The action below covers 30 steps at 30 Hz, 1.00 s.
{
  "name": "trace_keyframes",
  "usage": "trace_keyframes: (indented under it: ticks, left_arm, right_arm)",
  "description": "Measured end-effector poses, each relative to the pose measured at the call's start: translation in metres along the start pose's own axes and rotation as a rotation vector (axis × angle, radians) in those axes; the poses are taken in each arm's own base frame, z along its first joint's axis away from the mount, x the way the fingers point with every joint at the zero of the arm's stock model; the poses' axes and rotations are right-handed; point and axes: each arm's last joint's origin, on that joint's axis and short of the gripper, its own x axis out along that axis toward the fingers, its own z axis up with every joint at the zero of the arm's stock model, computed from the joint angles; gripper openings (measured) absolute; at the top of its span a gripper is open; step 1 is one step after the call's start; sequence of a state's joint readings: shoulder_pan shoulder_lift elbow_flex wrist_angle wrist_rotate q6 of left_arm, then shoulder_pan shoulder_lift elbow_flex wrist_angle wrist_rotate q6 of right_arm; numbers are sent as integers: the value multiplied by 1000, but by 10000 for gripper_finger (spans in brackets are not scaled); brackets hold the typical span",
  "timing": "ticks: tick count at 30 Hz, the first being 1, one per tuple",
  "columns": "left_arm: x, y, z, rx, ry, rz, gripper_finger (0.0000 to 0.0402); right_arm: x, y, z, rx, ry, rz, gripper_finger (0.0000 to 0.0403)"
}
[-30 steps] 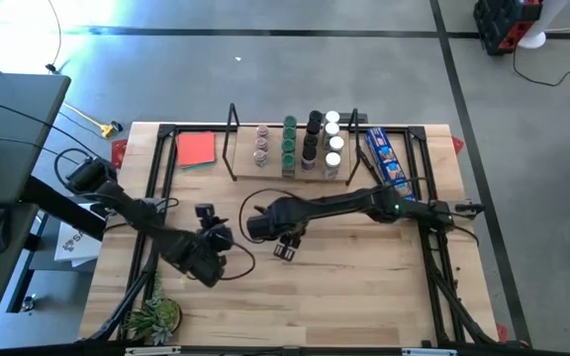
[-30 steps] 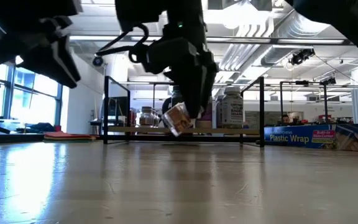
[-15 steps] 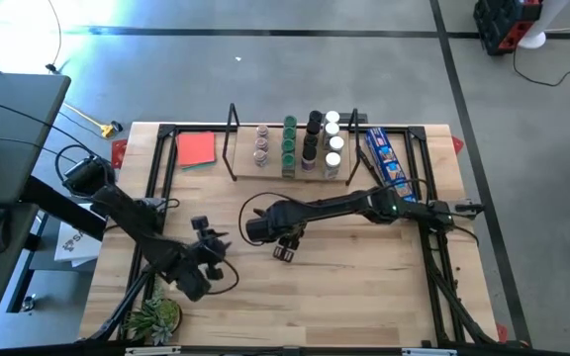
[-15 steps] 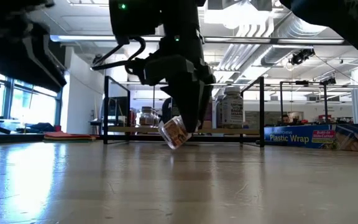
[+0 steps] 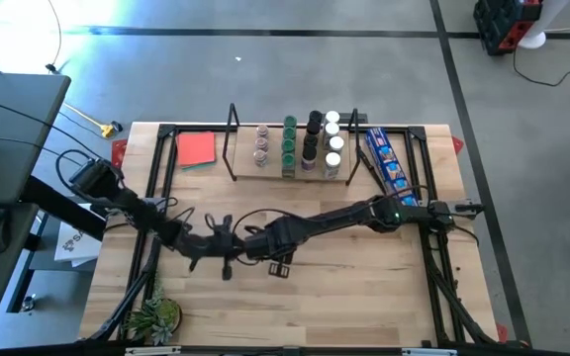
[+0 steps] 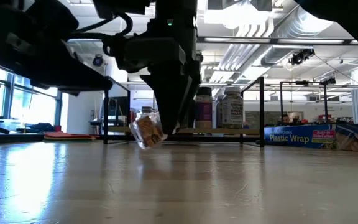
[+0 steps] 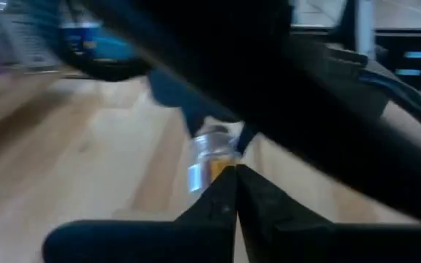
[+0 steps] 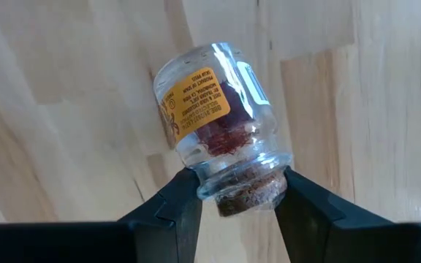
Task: Shelf spices
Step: Put the brown seasoning bottle on the shelf aligned with the other brown seasoning bottles
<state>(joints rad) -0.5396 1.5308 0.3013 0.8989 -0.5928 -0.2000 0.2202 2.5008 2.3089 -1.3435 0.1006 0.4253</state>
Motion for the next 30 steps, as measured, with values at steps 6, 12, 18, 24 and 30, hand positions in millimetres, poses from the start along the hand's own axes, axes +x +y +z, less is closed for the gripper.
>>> trace_keyframes:
  ticks: [6, 12, 18, 24, 30]
  left_arm:
    - [23, 6, -9, -5, 70, -71, 2]
    - [36, 8, -26, -33, 128, -1, 1]
    - [38, 8, -32, -48, 143, 9, 1]
    - [38, 8, -32, -46, 148, 9, 1]
    - [38, 8, -33, -44, 154, 5, 1]
  right_arm:
    - [1, -3, 5, 26, -34, 15, 140]
    - [3, -3, 8, 37, -50, 21, 140]
    - [3, -3, 8, 48, -52, 20, 140]
    - [2, -3, 8, 49, -57, 23, 140]
    - [2, -3, 8, 23, -47, 56, 147]
